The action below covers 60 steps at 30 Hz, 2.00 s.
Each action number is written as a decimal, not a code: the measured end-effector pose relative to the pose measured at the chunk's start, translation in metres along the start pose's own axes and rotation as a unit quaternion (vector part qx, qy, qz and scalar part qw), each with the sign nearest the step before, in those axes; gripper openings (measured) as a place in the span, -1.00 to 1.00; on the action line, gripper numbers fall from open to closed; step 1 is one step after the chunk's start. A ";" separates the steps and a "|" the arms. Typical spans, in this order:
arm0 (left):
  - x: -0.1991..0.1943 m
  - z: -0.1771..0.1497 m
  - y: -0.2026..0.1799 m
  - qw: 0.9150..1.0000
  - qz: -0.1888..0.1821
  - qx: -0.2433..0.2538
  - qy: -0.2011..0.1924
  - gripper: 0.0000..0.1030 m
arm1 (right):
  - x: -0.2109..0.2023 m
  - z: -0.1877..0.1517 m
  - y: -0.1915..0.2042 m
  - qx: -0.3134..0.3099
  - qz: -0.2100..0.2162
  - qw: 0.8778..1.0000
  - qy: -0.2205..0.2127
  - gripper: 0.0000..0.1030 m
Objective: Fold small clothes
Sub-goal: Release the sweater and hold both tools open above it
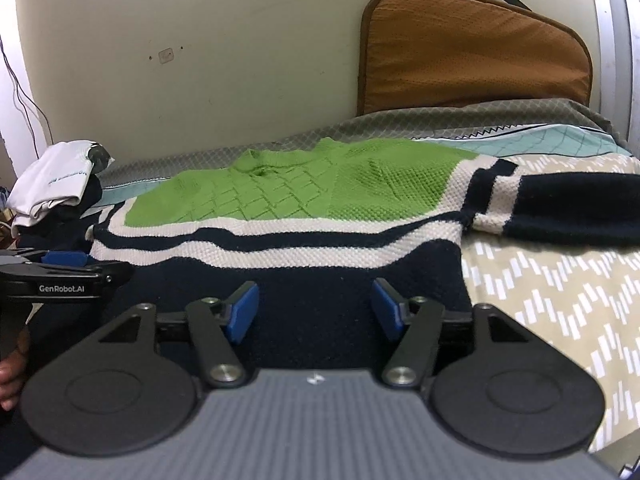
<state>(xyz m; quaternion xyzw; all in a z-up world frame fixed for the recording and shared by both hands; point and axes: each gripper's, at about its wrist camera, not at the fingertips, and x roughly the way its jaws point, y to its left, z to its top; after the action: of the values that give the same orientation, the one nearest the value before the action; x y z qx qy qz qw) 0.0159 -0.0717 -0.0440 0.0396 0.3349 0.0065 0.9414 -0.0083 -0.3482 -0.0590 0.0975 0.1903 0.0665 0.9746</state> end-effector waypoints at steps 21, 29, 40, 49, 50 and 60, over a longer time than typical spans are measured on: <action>0.001 -0.001 0.004 1.000 -0.002 -0.017 0.011 1.00 | 0.000 -0.002 0.010 -0.021 -0.090 0.996 -0.005 1.00; -0.001 -0.002 0.002 1.000 -0.002 -0.012 0.011 1.00 | 0.003 -0.001 0.007 -0.014 -0.098 0.995 0.005 1.00; 0.001 -0.002 0.004 1.000 -0.008 -0.021 0.015 1.00 | 0.004 -0.002 0.007 -0.012 -0.099 0.995 0.009 1.00; 0.001 -0.002 0.005 1.000 -0.009 -0.023 0.018 1.00 | 0.005 -0.002 0.006 -0.009 -0.096 0.995 0.012 1.00; 0.001 -0.002 0.005 1.000 -0.009 -0.023 0.018 1.00 | 0.005 -0.002 0.006 -0.010 -0.096 0.995 0.013 1.00; 0.001 -0.001 0.005 1.000 -0.009 -0.022 0.018 1.00 | 0.007 -0.002 0.008 -0.020 -0.100 0.995 0.019 1.00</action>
<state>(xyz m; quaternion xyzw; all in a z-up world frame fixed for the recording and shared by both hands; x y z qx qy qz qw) 0.0165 -0.0662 -0.0453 0.0153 0.3522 0.0061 0.9358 -0.0039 -0.3388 -0.0615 0.0575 0.2159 -0.0256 0.9744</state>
